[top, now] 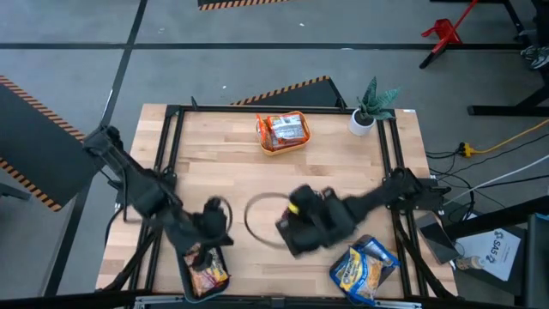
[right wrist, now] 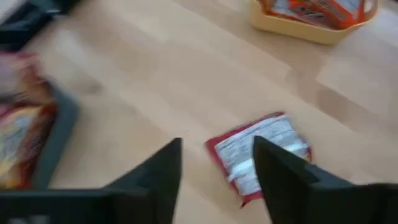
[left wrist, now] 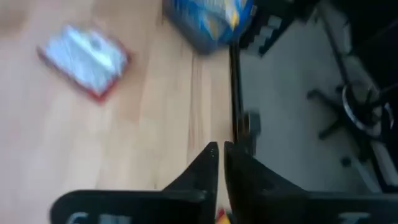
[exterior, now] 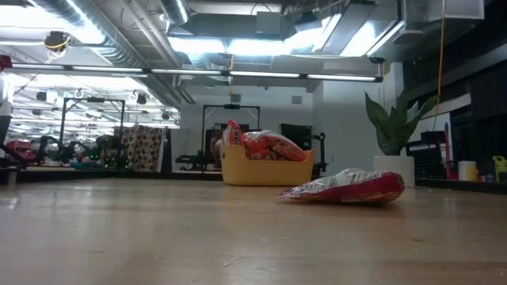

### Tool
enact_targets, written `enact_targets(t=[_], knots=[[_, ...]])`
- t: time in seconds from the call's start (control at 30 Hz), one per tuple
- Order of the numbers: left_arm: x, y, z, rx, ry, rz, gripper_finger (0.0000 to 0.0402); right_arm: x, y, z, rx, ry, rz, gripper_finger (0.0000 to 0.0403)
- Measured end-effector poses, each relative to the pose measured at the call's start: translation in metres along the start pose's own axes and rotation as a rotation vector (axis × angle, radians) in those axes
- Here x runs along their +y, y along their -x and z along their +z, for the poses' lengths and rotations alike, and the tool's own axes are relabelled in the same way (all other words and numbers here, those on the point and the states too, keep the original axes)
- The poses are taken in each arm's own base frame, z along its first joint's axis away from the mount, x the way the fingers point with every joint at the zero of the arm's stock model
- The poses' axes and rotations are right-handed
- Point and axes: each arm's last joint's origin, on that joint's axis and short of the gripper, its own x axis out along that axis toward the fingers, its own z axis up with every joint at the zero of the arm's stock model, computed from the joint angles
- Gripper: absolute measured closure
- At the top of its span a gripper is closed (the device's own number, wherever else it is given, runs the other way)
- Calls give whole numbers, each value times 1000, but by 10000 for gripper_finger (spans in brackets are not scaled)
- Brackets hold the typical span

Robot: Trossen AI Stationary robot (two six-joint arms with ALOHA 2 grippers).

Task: Sort Maruchan noodles
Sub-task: Put the red noodle pack into the blue bin

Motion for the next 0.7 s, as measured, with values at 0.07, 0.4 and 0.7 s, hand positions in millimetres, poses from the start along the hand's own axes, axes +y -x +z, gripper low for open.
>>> enact_targets(t=[0.07,0.4,0.7], knots=[[8,7,12,-58,-9,-14,368,-6,-9,15,32,-11,-20,185],[56,-6,50,-89,-62,52,298,-84,-31,55,190,-29,-172,155],[110,-29,72,-139,-96,-110,288,-149,-87,-8,273,-317,-152,145]])
